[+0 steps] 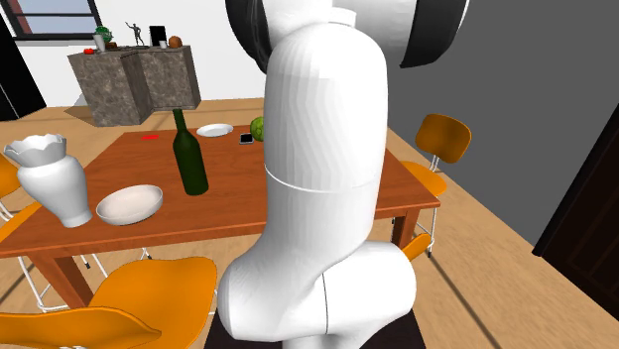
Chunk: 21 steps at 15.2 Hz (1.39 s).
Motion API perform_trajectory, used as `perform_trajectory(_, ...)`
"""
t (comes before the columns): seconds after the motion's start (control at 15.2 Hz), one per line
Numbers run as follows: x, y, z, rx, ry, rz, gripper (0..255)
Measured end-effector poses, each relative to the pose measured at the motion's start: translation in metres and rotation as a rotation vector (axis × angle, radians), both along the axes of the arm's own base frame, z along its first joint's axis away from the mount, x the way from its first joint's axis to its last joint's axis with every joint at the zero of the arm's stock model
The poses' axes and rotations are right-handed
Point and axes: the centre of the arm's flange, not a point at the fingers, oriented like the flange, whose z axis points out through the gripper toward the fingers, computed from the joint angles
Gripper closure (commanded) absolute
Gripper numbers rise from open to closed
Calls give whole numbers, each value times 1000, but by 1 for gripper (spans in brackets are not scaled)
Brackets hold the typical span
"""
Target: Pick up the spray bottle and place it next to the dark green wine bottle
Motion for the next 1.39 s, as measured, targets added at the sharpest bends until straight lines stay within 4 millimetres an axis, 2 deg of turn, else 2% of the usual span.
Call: perform_trajectory(1.39,0,0,111,0,0,0,255)
